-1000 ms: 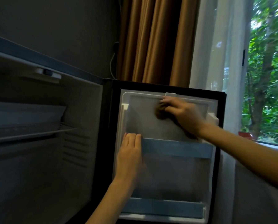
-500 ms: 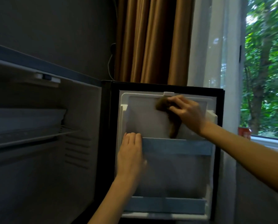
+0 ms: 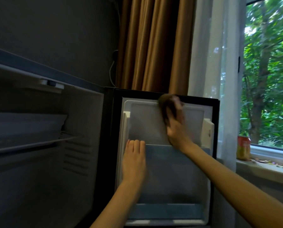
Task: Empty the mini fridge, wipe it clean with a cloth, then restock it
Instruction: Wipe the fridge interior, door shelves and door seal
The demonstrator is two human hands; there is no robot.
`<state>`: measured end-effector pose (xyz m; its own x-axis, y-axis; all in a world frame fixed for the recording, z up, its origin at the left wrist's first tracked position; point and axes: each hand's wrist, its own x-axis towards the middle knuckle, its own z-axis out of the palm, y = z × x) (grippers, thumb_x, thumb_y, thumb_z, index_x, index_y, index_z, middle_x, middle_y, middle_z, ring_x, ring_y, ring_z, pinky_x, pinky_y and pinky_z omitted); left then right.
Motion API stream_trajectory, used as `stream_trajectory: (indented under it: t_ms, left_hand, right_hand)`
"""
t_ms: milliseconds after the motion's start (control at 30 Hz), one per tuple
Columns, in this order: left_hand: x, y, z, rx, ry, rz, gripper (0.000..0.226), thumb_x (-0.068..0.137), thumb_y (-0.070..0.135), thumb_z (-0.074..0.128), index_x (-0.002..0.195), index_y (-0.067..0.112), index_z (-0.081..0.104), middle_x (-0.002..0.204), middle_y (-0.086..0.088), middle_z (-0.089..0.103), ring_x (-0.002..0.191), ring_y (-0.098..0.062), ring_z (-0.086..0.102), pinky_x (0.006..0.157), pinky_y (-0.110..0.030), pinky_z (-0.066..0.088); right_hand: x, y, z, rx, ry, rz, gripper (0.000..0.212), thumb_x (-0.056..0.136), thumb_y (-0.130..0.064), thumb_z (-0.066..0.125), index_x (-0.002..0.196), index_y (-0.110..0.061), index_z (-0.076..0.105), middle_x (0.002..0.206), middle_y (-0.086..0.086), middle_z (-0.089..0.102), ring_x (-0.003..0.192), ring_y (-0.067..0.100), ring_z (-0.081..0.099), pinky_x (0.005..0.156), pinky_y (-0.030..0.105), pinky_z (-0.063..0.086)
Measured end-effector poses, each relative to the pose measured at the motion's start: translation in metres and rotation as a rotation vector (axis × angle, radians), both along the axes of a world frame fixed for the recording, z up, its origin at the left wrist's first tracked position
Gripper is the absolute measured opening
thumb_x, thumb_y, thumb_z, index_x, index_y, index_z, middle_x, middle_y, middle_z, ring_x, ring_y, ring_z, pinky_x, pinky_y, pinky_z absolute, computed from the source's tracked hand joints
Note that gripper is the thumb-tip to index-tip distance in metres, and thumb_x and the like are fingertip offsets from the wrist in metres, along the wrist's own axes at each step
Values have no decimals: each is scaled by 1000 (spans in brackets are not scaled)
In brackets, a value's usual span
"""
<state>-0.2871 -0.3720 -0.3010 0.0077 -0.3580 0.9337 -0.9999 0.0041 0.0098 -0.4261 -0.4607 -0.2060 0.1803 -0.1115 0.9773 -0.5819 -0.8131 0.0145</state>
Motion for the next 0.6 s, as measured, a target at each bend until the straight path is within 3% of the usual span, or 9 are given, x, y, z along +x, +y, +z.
stream_trajectory:
  t_ms: [100,167,233,300,400,500,600]
  left_hand:
    - [3,-6,-4,41,-24,77,51,56,9,73,105,0,67,87,-11,59,90,-29,50,105,-42,35]
    - [4,-9,-7,35,-39,104,57,52,8,74,108,-2,62,88,-13,59,92,-29,43,104,-43,30]
    - [2,-8,-6,14,-56,112,53,55,9,64,107,-3,59,87,-13,58,91,-30,43,105,-43,30]
    - [0,-2,-2,47,-49,104,45,59,11,53,101,-2,63,83,-12,57,87,-30,51,104,-43,38]
    - [-3,8,4,110,-42,85,34,59,8,54,91,4,65,78,-8,56,77,-28,59,96,-42,48]
    - [-5,12,10,141,-20,91,25,60,6,57,84,8,63,76,-6,55,74,-26,59,87,-39,54]
    - [-10,16,13,200,3,84,33,64,7,67,96,10,60,88,-5,55,87,-24,57,99,-37,46]
  right_hand:
    - [32,4,30,-173,288,-47,51,100,-15,31,150,-10,31,160,6,19,149,19,13,116,33,26]
    - [47,6,43,-233,396,-72,47,97,-7,45,143,-9,45,155,8,33,144,24,28,110,38,37]
    - [47,8,49,-353,478,-171,42,91,-3,54,133,-5,56,145,13,46,133,31,45,93,41,51]
    - [28,7,49,-359,412,-223,39,92,-10,47,129,-4,59,137,16,54,123,34,54,85,44,57]
    - [-16,4,39,-343,275,-325,42,91,-8,57,132,-8,50,134,13,53,117,33,55,80,45,58]
    - [-49,8,39,-207,175,-466,34,95,-11,52,128,-2,53,130,17,55,103,40,60,75,47,55]
    - [-72,5,36,-133,120,-604,37,68,10,75,104,9,65,107,25,64,93,45,63,71,52,57]
